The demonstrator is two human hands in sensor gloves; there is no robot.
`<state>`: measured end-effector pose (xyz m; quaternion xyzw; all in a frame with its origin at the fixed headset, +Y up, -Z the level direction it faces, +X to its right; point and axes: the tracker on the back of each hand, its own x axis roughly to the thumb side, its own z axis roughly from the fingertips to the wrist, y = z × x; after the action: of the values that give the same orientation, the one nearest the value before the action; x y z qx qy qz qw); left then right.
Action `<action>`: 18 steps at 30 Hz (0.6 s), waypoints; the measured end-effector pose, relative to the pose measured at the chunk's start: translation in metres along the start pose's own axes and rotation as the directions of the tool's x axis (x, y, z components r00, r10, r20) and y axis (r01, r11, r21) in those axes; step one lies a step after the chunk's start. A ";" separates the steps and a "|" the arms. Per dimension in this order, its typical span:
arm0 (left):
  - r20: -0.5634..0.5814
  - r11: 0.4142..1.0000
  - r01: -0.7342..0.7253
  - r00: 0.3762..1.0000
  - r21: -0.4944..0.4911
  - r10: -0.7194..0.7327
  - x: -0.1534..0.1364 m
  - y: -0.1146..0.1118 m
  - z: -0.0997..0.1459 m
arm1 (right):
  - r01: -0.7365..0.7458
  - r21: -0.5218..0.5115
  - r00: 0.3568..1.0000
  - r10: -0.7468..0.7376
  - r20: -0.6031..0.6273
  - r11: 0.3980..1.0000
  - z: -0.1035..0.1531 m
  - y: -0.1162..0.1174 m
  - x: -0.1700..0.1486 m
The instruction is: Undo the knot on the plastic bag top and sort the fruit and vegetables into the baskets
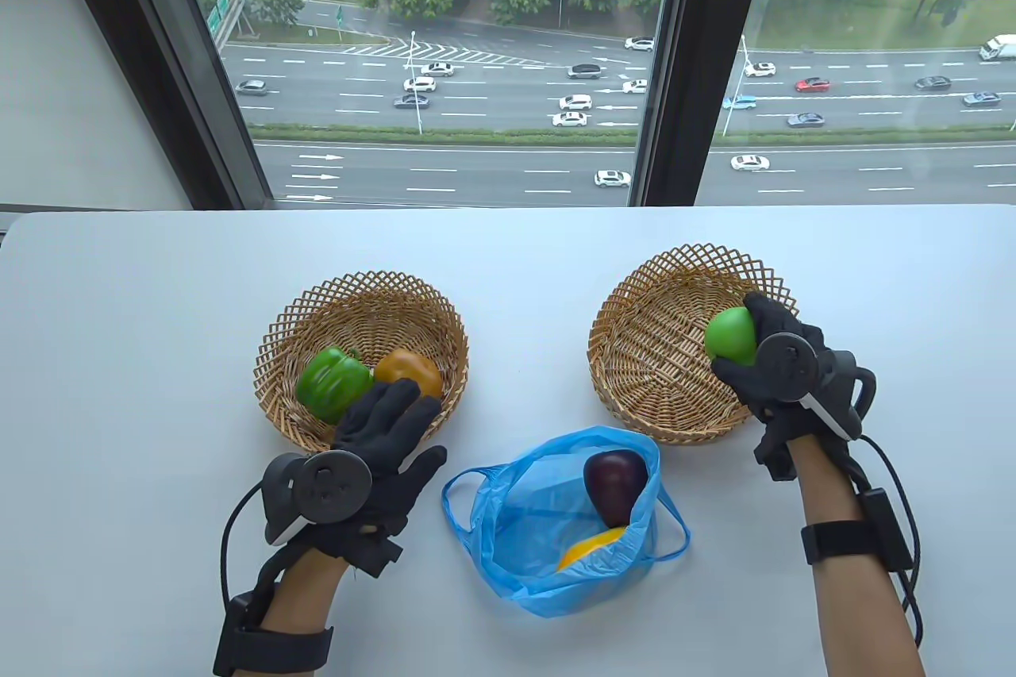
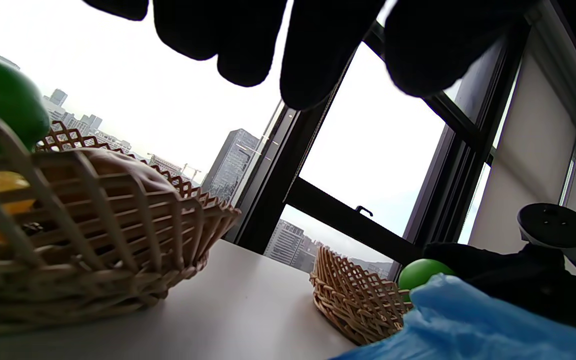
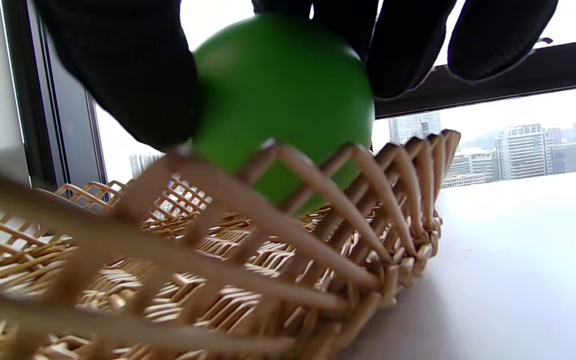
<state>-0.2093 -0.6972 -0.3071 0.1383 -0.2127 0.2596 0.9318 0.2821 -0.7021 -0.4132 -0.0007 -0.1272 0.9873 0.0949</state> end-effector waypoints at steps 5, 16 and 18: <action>-0.004 1.000 0.007 1.000 0.004 -0.007 0.001 0.000 0.000 | -0.053 0.004 0.999 0.053 0.008 0.999 0.001 0.009 0.003; -0.012 1.000 0.025 1.000 -0.003 -0.025 0.001 -0.002 0.000 | -0.064 0.035 0.998 0.064 -0.003 0.997 0.000 0.019 -0.003; -0.012 1.000 0.020 1.000 -0.003 -0.020 0.001 -0.002 0.000 | -0.068 0.035 0.998 0.068 -0.004 0.997 0.000 0.019 -0.003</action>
<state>-0.2074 -0.6982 -0.3064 0.1373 -0.2062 0.2508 0.9358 0.2819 -0.7204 -0.4179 -0.0060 -0.1095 0.9921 0.0616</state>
